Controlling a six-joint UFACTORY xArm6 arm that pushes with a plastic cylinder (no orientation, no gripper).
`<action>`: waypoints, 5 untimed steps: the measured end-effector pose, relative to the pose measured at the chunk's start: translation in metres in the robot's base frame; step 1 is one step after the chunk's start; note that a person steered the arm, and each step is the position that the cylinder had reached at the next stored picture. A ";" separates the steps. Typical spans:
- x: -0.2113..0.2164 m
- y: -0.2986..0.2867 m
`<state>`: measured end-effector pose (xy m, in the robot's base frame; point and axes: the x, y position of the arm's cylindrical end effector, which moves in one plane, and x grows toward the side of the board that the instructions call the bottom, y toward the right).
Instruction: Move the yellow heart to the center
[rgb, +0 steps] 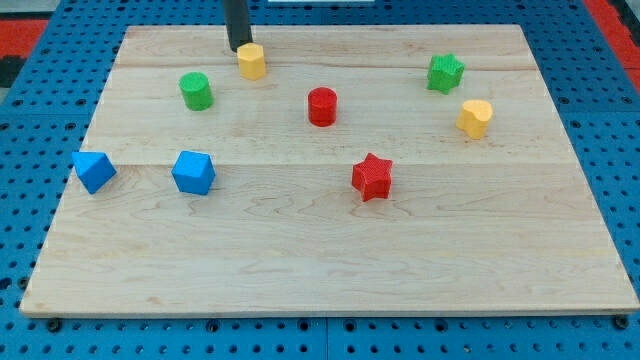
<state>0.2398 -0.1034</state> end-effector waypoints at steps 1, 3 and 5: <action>0.018 0.000; -0.019 0.063; -0.013 0.251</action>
<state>0.2273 0.1478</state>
